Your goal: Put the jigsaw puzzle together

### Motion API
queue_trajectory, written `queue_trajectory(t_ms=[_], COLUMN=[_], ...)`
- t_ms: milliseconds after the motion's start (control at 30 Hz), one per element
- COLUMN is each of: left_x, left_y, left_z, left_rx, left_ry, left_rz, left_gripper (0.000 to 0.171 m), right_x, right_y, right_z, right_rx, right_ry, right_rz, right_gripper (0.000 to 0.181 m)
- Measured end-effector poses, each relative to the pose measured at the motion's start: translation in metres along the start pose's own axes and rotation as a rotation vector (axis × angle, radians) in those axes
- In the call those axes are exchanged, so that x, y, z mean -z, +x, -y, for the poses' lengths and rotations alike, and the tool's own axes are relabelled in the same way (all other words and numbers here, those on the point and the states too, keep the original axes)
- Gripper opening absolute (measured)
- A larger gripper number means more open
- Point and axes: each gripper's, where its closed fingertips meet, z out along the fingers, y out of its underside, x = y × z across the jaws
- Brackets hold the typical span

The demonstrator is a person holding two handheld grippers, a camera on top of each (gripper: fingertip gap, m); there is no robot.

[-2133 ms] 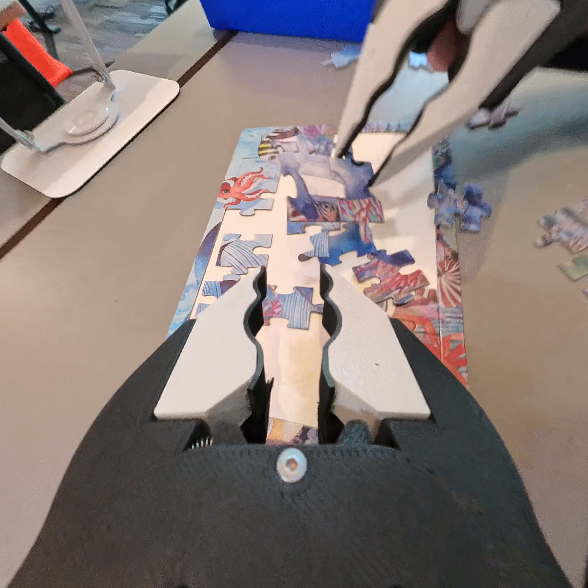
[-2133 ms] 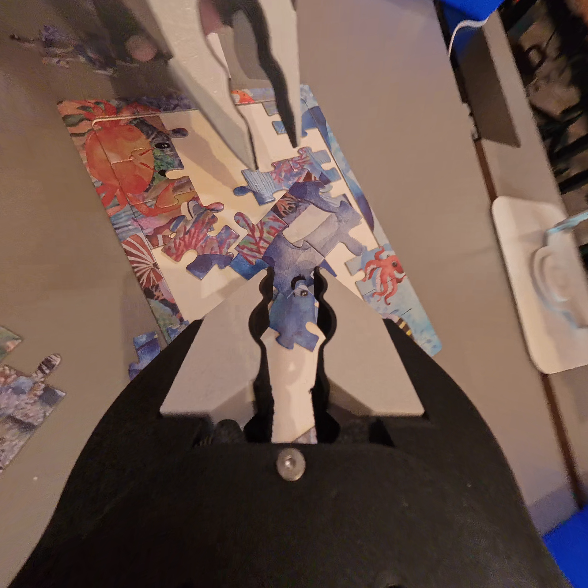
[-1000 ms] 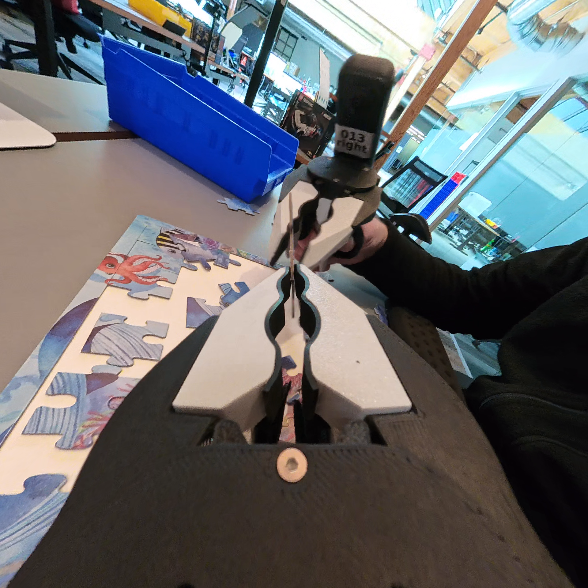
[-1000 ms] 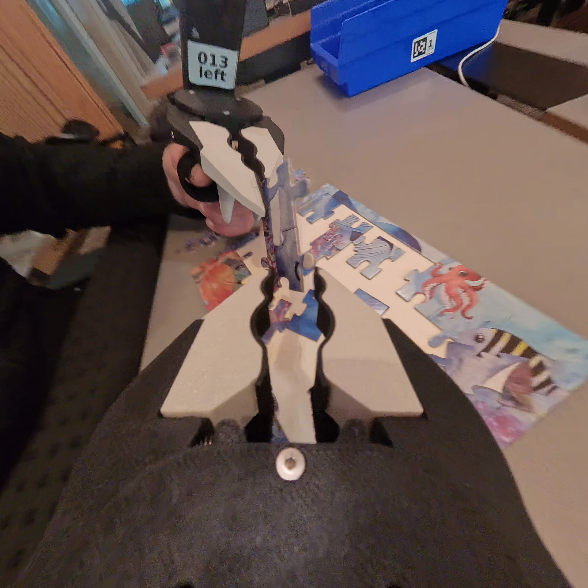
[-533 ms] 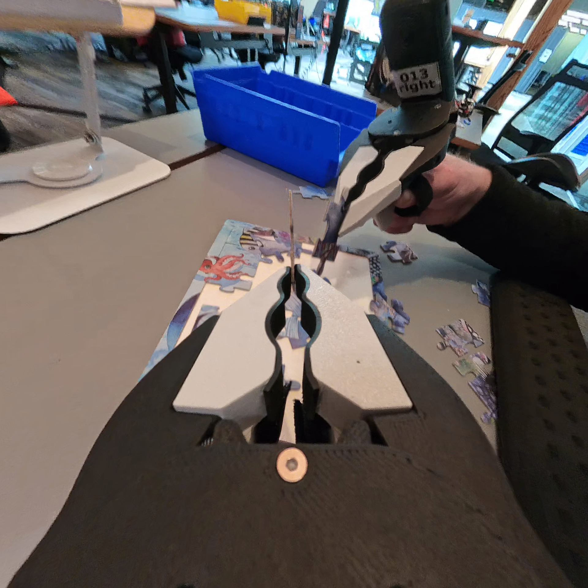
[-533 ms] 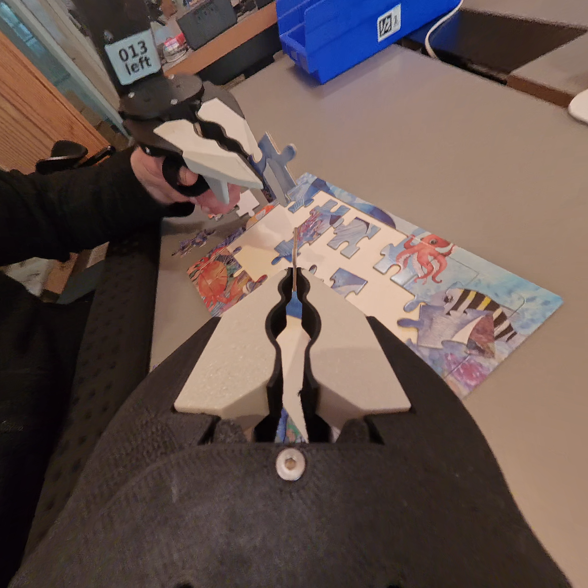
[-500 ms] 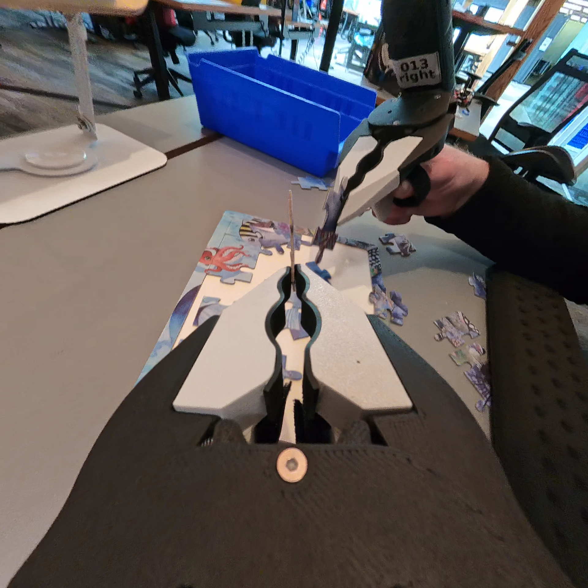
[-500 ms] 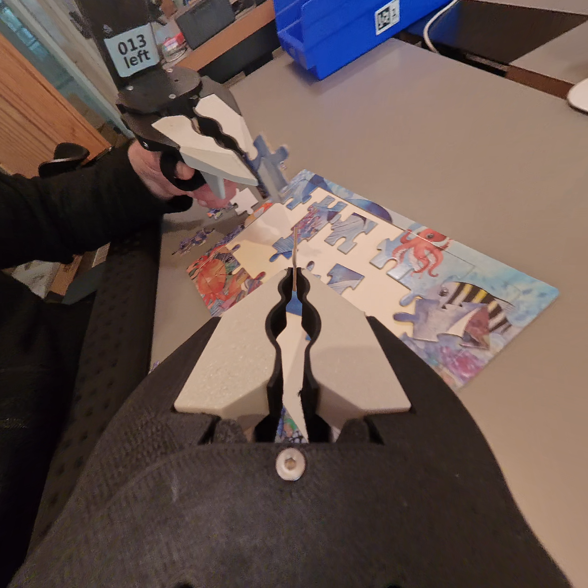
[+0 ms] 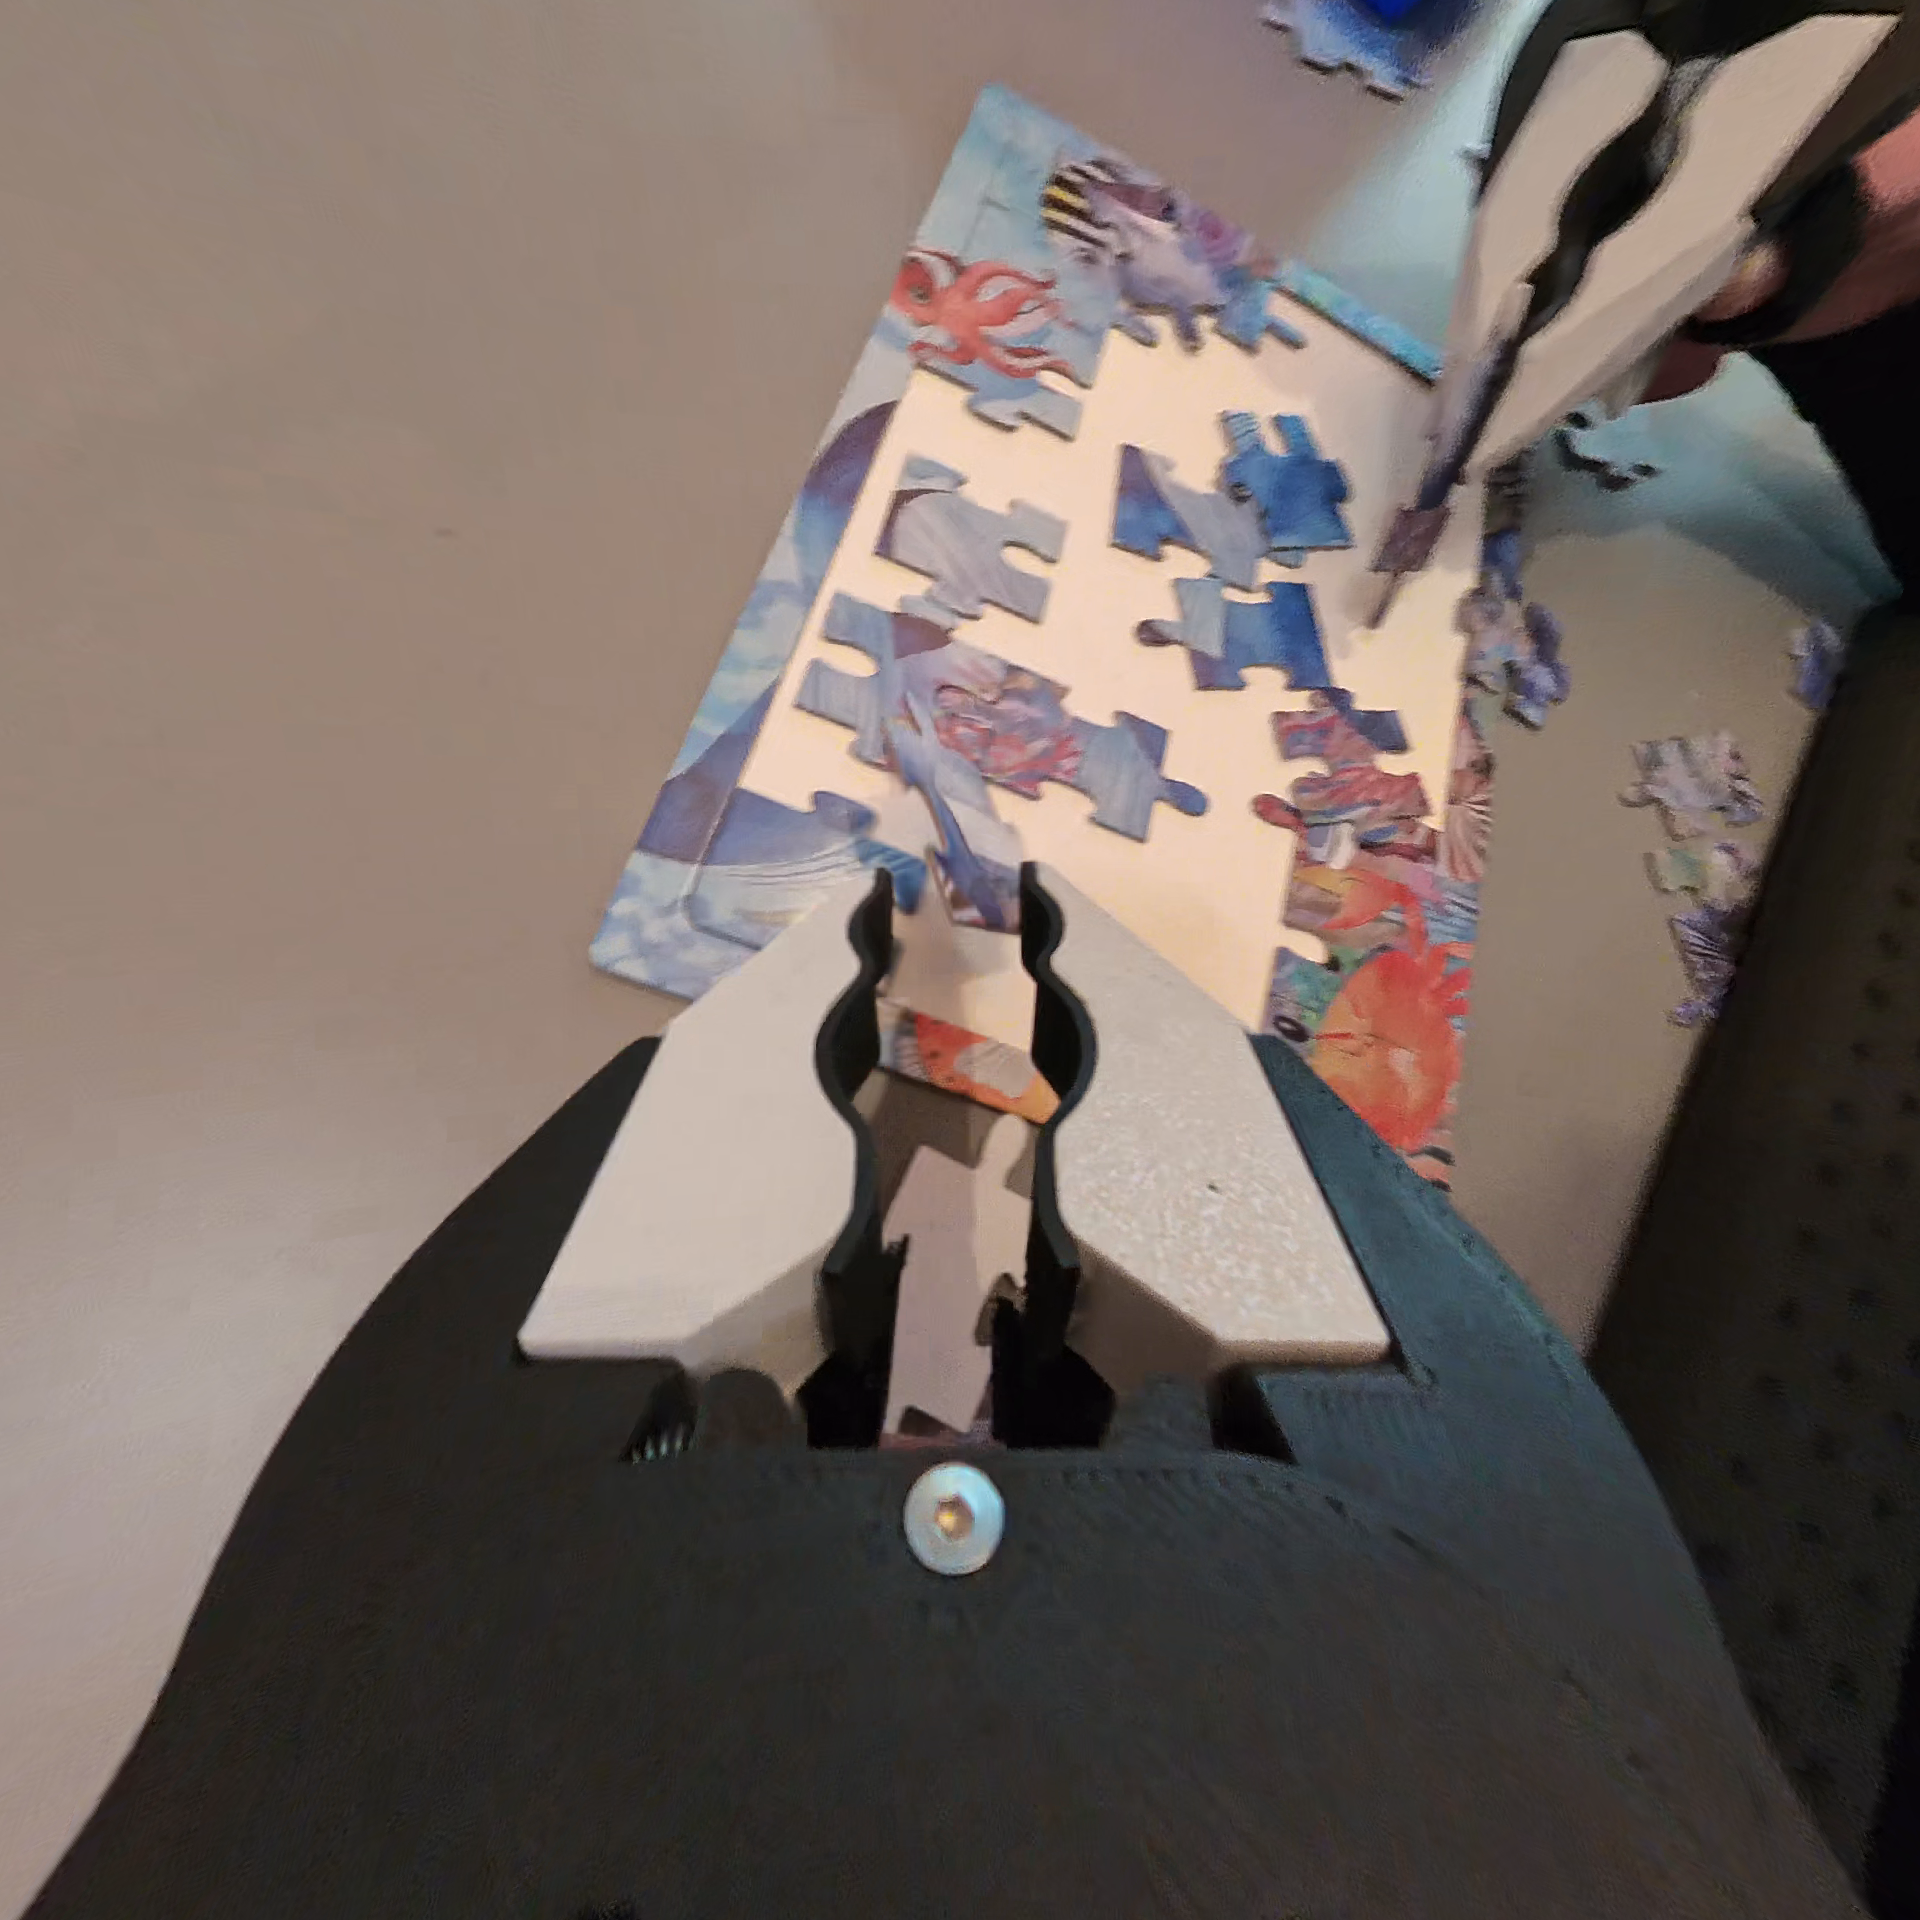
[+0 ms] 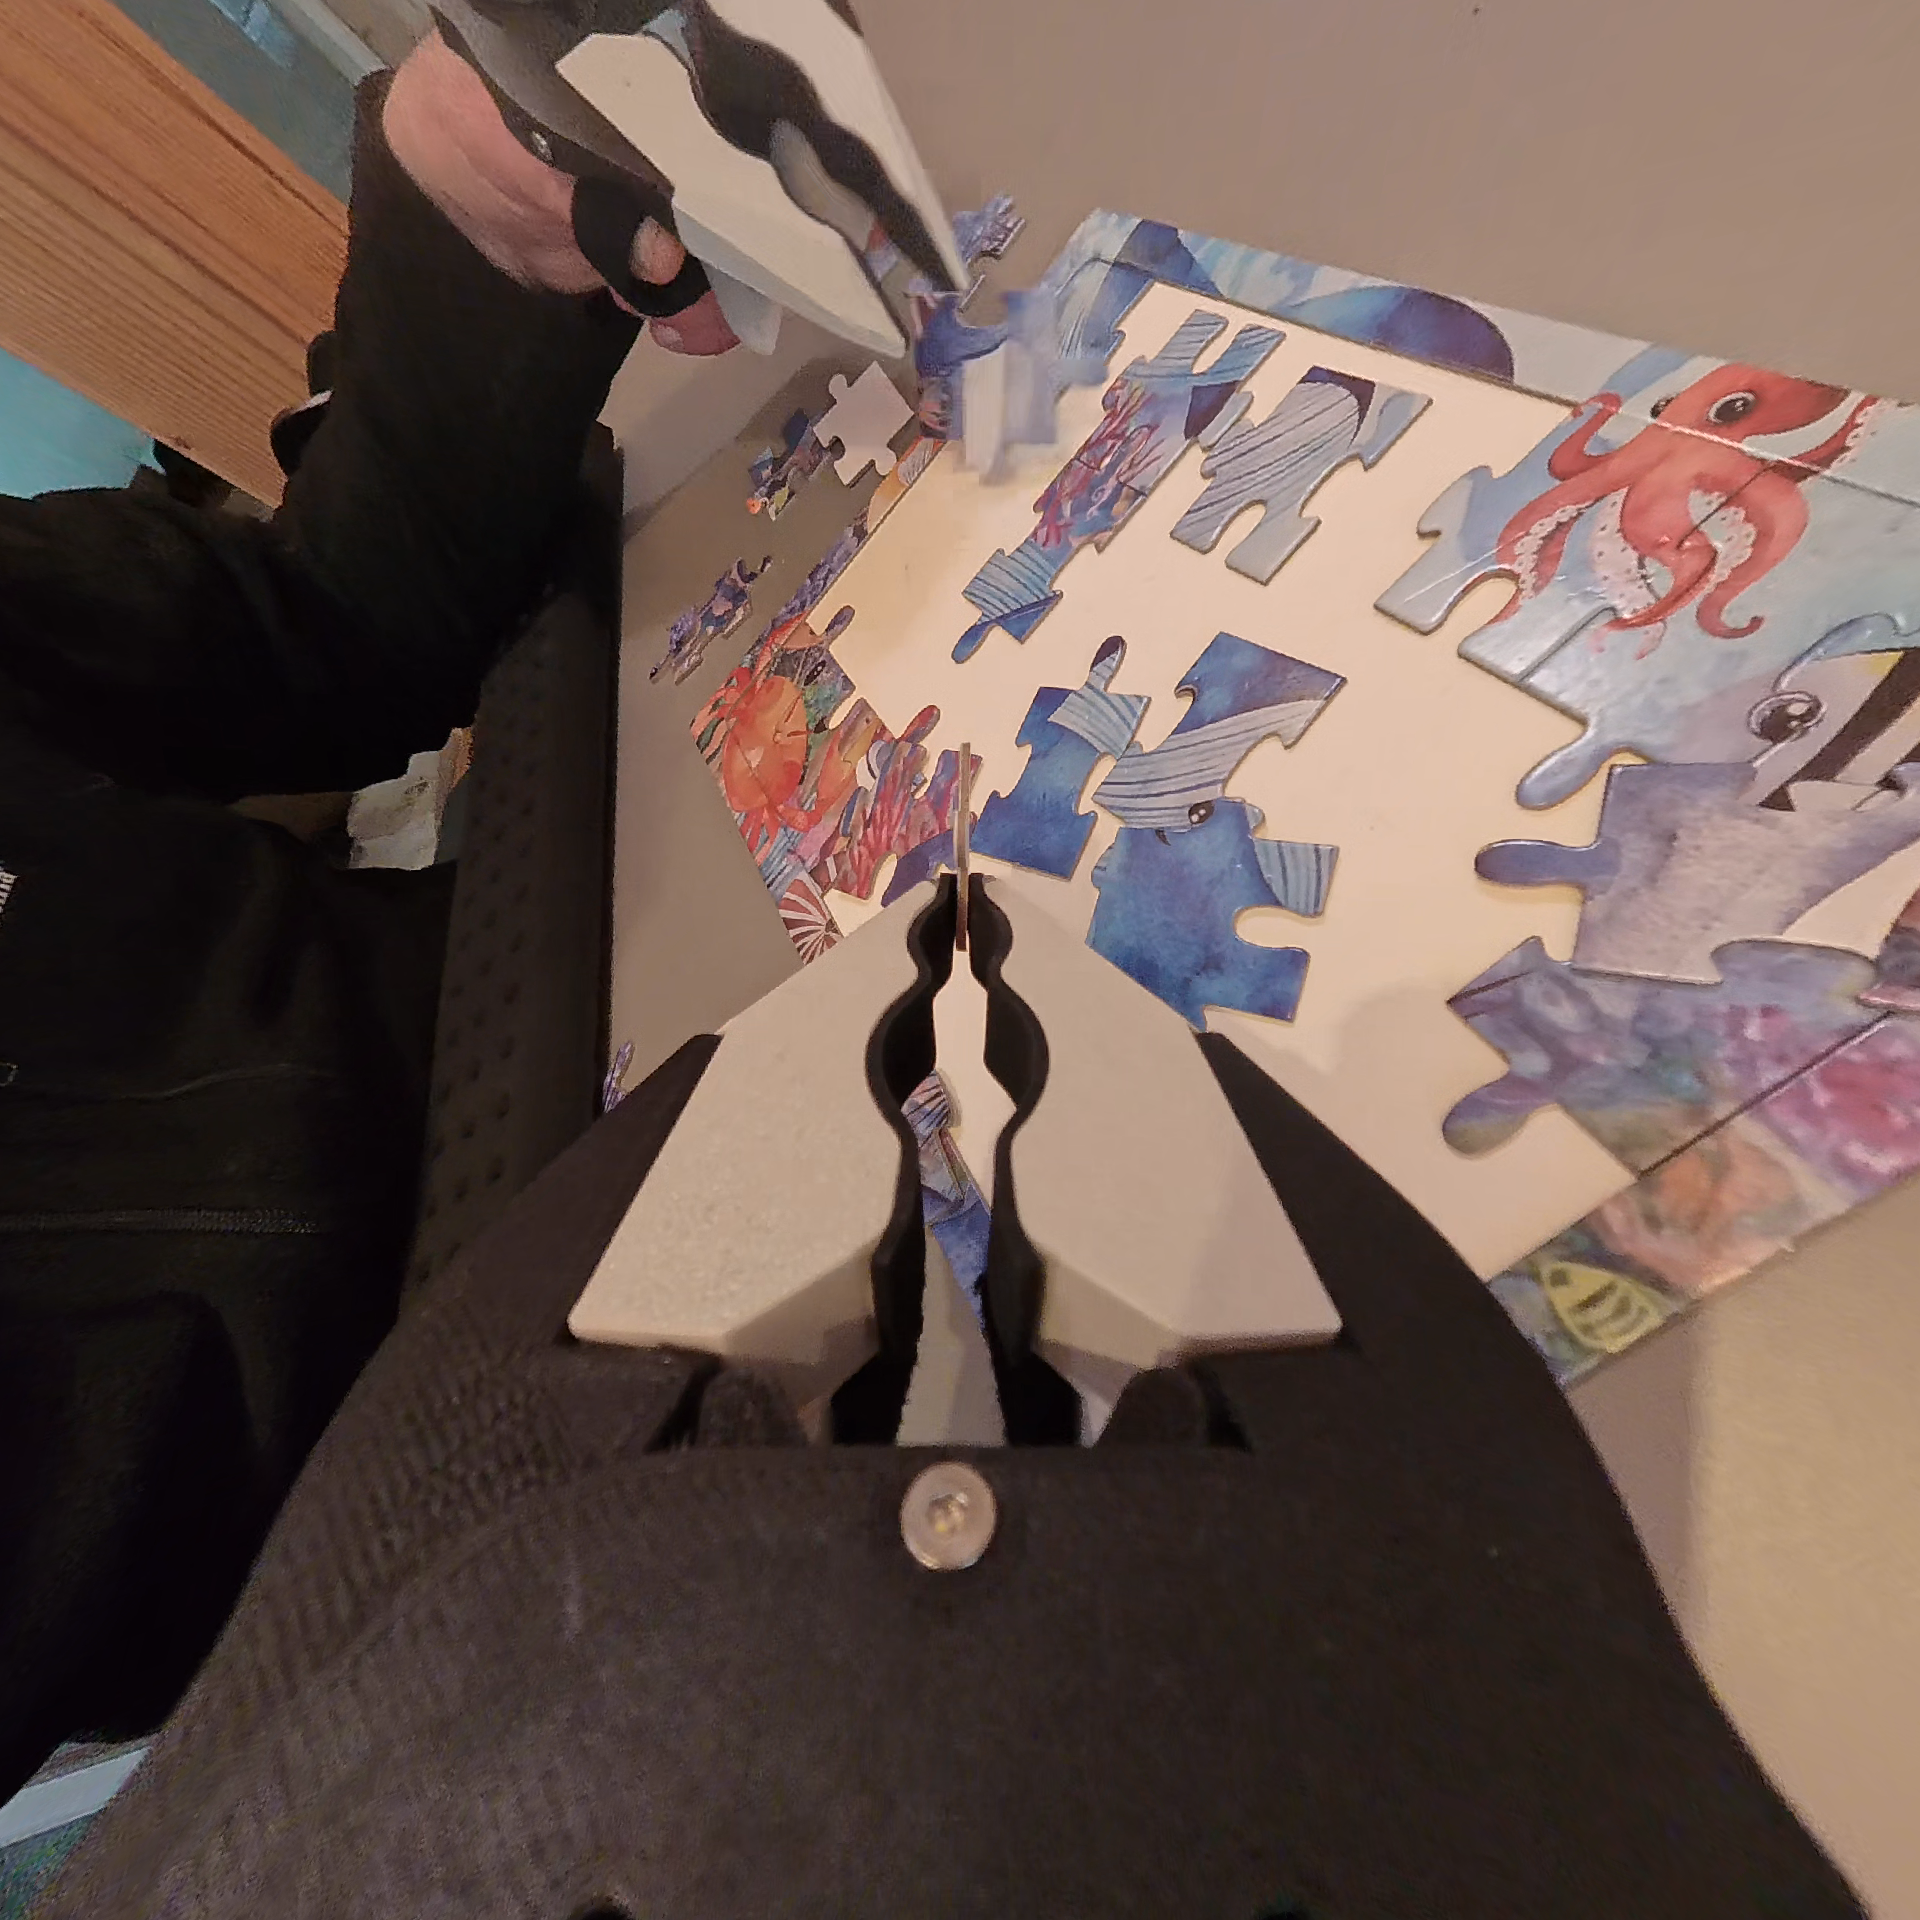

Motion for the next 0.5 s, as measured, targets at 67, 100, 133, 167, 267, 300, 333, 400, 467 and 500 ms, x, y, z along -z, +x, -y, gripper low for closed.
queue_trajectory(t_ms=[67, 100, 133, 167, 267, 300, 333, 400, 467, 500], left_x=[0.005, 0.010, 0.015, 0.019, 0.013, 0.006, -0.002, -0.020, -0.037, -0.043], left_y=[-0.016, -0.020, -0.019, -0.010, 0.035, 0.048, 0.058, 0.078, 0.092, 0.098], left_z=[0.006, 0.015, 0.024, 0.032, 0.033, 0.028, 0.023, 0.010, 0.003, -0.001], left_rx=[-0.003, -0.020, -0.053, -0.103, -0.246, -0.293, -0.332, -0.393, -0.414, -0.429], left_ry=[0.021, 0.059, 0.103, 0.134, 0.115, 0.083, 0.047, -0.028, -0.074, -0.094], left_rz=[0.100, 0.142, 0.163, 0.143, 0.013, -0.016, -0.033, -0.081, -0.099, -0.110], left_gripper=[0.047, 0.055, 0.055, 0.055, 0.043, 0.040, 0.039, 0.042, 0.056, 0.058], right_x=[-0.001, 0.000, 0.000, 0.000, -0.001, -0.001, -0.002, -0.004, -0.003, -0.002], right_y=[0.001, 0.001, 0.001, 0.001, 0.001, 0.001, 0.002, 0.004, 0.005, 0.006], right_z=[-0.001, -0.001, -0.001, -0.001, -0.003, -0.004, -0.005, -0.007, -0.007, -0.007], right_rx=[-0.007, -0.003, 0.000, -0.002, 0.003, 0.003, 0.005, 0.006, 0.001, -0.002], right_ry=[-0.002, -0.004, -0.005, -0.006, -0.017, -0.024, -0.029, -0.040, -0.036, -0.035], right_rz=[0.001, -0.006, -0.006, -0.003, -0.007, -0.009, -0.011, -0.021, -0.023, -0.023], right_gripper=[0.000, 0.000, 0.000, 0.000, 0.000, 0.000, 0.000, 0.000, 0.000, 0.000])
